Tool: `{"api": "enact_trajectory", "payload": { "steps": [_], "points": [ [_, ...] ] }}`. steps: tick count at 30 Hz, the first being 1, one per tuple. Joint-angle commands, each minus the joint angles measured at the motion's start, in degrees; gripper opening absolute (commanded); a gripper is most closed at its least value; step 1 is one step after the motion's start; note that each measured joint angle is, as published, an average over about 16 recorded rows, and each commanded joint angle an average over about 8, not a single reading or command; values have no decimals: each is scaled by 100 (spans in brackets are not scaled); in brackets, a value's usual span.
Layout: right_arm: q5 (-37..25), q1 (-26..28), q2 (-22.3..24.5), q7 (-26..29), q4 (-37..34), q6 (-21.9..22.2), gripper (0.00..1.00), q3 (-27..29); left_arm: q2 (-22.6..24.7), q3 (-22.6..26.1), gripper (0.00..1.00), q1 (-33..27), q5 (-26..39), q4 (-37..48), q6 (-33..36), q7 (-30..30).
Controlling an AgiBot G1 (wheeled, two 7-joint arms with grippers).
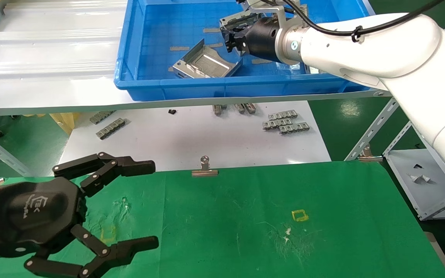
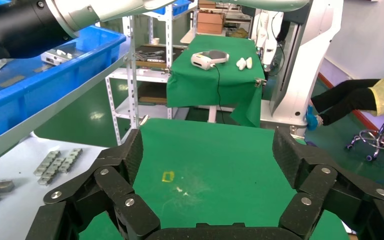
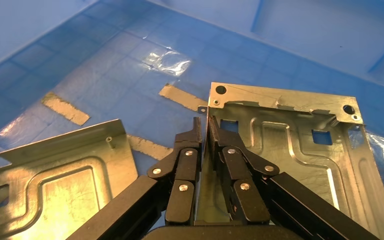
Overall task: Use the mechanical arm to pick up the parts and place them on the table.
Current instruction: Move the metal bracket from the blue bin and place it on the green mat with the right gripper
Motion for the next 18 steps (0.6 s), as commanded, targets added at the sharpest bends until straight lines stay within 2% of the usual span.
{"api": "enact_trajectory", "payload": {
  "steps": [1,6,11,15,18],
  "points": [
    [57,7,4,-40,2,-21,0,-53,0,0,100,0,0,0,0,0],
    [299,74,68,-446,-25,-229,0,13,0,0,100,0,0,0,0,0],
    [629,212,286,-1098,8,-679,0,240,0,0,100,0,0,0,0,0],
    [981,325,725,-1699,259,-1398,0,489,0,0,100,0,0,0,0,0],
    [1369,341,1220,-2262,609,-2231,0,726,0,0,100,0,0,0,0,0]
  ]
}}
